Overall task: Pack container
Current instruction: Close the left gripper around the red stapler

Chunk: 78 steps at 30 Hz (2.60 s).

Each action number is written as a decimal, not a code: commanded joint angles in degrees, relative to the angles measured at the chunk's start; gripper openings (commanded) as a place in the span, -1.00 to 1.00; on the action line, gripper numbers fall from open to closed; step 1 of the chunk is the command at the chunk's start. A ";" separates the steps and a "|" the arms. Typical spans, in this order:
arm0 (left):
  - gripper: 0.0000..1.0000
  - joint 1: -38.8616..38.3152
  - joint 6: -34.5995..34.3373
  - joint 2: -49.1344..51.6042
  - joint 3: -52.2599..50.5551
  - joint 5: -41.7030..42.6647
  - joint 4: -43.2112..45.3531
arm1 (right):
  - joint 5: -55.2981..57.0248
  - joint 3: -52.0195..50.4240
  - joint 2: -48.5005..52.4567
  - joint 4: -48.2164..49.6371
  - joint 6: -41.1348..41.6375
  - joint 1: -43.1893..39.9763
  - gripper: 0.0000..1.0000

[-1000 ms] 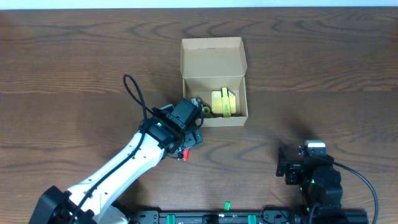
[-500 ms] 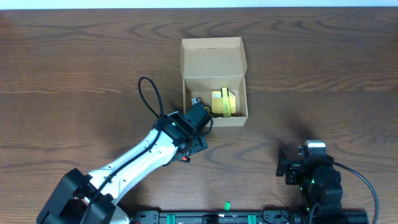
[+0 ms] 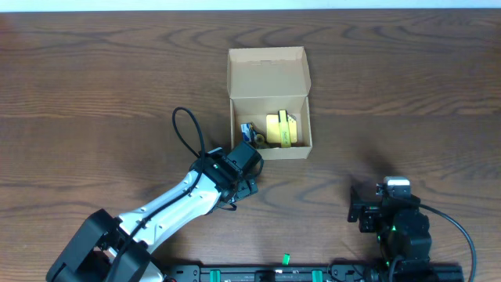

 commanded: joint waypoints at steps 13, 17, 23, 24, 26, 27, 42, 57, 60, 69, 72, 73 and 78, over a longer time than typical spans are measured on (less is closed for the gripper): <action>0.91 0.22 8.26 0.24 -0.33 -1.66 1.18 | -0.22 -0.68 -0.39 -0.28 -0.87 -0.42 0.98; 0.91 1.01 9.55 0.26 -0.94 -1.66 2.40 | -0.22 -0.68 -0.39 -0.28 -0.87 -0.42 0.98; 0.91 2.54 12.15 0.26 -1.03 -1.68 3.56 | -0.22 -0.68 -0.39 -0.28 -0.87 -0.42 0.99; 0.91 2.71 12.41 0.26 -1.03 -1.66 3.72 | -0.22 -0.68 -0.39 -0.28 -0.87 -0.42 0.99; 0.91 3.10 12.83 0.39 -1.03 -1.60 4.09 | -0.22 -0.68 -0.39 -0.28 -0.87 -0.42 0.98; 0.91 3.19 13.03 0.70 -1.03 -1.51 4.35 | -0.22 -0.68 -0.39 -0.28 -0.87 -0.42 0.98; 1.00 3.43 13.94 3.19 -1.03 0.02 5.38 | -0.22 -0.68 -0.39 -0.28 -0.87 -0.42 0.99; 0.37 3.43 14.47 3.19 -1.03 0.07 5.40 | -0.22 -0.68 -0.39 -0.28 -0.87 -0.42 0.98; 0.19 3.43 14.47 3.19 -1.03 0.07 5.40 | -0.22 -0.68 -0.39 -0.28 -0.87 -0.42 0.98; -0.24 3.43 14.45 3.19 -1.03 0.11 5.38 | -0.22 -0.68 -0.39 -0.28 -0.87 -0.42 0.99; -0.42 3.43 14.45 3.19 -1.03 0.26 5.38 | -0.22 -0.68 -0.39 -0.28 -0.87 -0.42 0.99; -0.42 3.43 14.45 3.19 -1.03 0.26 5.38 | -0.22 -0.68 -0.39 -0.28 -0.87 -0.42 0.98; -0.51 3.43 14.43 3.19 -1.03 0.26 5.40 | -0.22 -0.68 -0.39 -0.28 -0.87 -0.42 0.99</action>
